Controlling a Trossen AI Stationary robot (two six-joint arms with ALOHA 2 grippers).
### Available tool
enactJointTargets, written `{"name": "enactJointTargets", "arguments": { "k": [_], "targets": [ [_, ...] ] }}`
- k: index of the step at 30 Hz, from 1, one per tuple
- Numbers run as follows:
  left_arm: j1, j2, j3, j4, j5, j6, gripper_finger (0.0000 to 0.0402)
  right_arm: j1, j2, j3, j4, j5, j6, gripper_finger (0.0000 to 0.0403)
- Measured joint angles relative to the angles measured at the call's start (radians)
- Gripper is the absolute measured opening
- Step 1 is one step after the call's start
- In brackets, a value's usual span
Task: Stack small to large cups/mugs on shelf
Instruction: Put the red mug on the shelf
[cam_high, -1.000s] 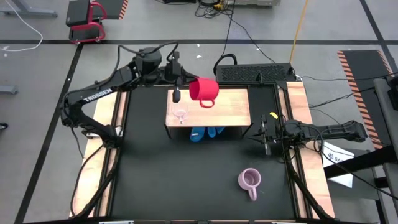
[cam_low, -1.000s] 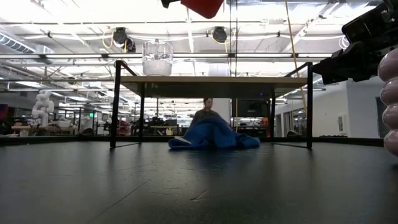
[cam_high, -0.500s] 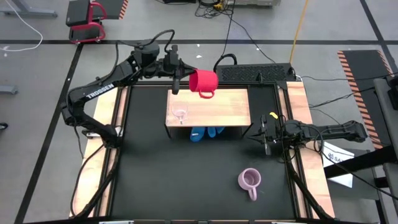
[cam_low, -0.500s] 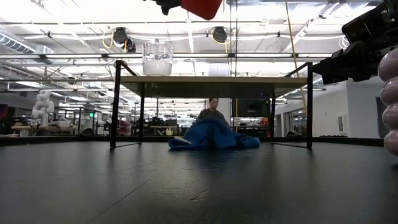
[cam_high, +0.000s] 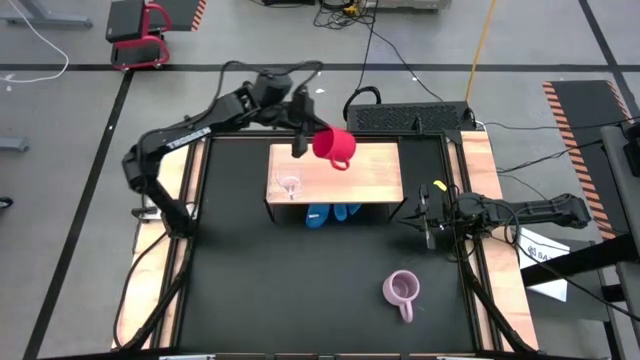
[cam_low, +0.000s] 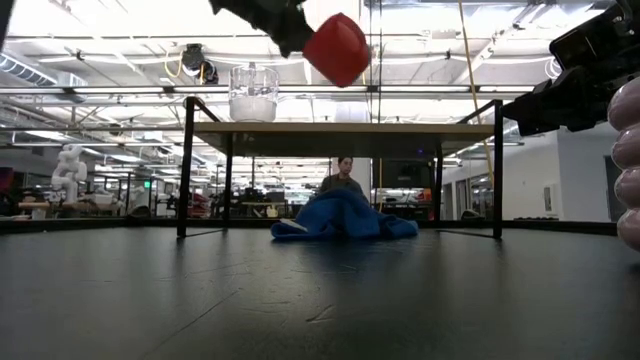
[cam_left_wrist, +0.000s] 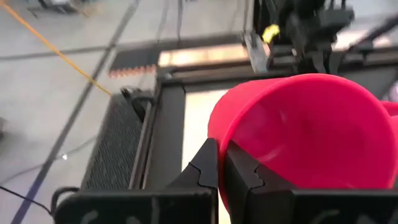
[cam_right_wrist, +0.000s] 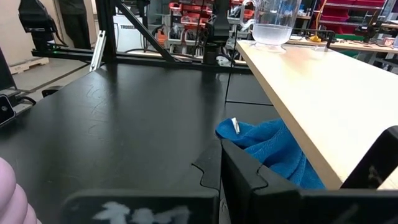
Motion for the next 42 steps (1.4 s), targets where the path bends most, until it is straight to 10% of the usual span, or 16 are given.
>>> {"name": "enactJointTargets", "arguments": {
  "k": [13, 42],
  "targets": [
    [-0.052, 0.242, 0.485, -0.546, -0.091, 0.189, 0.0004, 0.0, 0.008, 0.0, -0.001, 0.0, 0.0, 0.0],
    [-0.13, 0.293, 0.502, -0.683, -0.101, 0.282, 0.0004, 0.0, 0.008, 0.0, 0.023, 0.0, 0.0, 0.0]
  ]
}}
